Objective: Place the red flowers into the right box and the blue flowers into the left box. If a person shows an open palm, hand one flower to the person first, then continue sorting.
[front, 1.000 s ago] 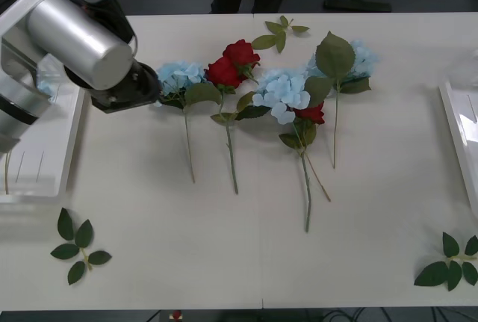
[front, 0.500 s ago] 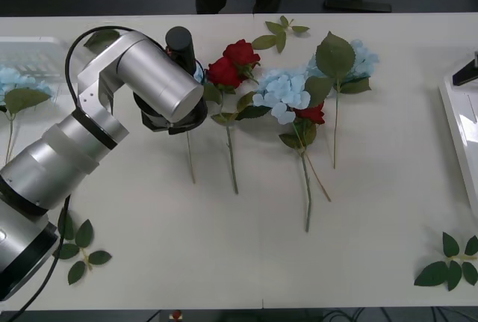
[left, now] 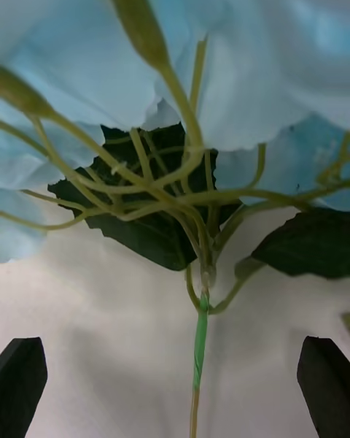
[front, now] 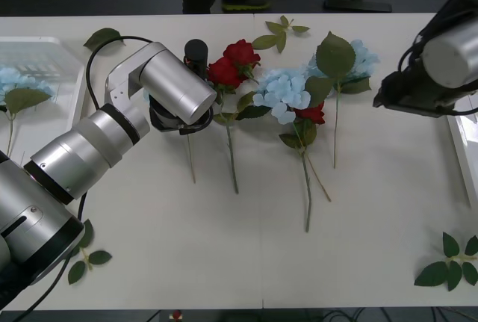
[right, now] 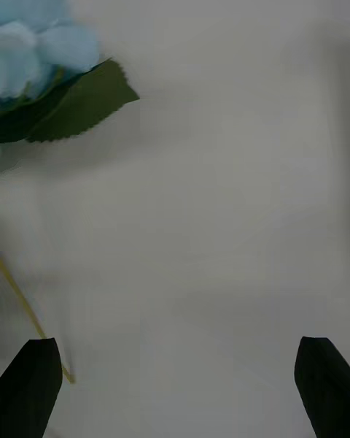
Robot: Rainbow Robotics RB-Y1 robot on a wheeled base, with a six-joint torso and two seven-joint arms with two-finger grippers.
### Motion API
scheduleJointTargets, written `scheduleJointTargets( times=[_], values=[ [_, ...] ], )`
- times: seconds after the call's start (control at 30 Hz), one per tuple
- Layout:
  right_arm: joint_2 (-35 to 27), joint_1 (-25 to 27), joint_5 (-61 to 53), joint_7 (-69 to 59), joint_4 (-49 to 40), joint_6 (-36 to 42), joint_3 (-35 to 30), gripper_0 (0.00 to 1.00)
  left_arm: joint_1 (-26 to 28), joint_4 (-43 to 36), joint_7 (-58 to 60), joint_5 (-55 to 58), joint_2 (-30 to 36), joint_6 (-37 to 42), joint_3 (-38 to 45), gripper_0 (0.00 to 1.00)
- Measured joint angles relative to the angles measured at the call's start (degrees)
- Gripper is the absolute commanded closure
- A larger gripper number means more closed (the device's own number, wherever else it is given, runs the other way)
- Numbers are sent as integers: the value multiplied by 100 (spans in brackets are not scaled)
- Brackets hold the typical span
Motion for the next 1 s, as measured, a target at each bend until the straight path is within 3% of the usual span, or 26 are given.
scheduleJointTargets(
  times=[0.23,0.37,0.4,0.8,1.0],
  values=[
    [909,-21,1034,-803,248,-408,434,7,-73,459,0,1,-101,-210,-2,3],
    [1212,-47,1405,-849,598,-705,628,7,-73,464,0,1,-101,-210,-66,88],
    [1270,-63,1493,-852,699,-777,665,7,-75,463,0,1,-101,-210,-109,100],
    [1630,-206,2112,-958,1637,-1519,692,7,-93,461,-1,2,-101,-207,-248,100],
    [1630,-206,2226,-958,1909,-1883,1104,8,-93,461,-1,7,-97,-199,-248,100]
  ],
)
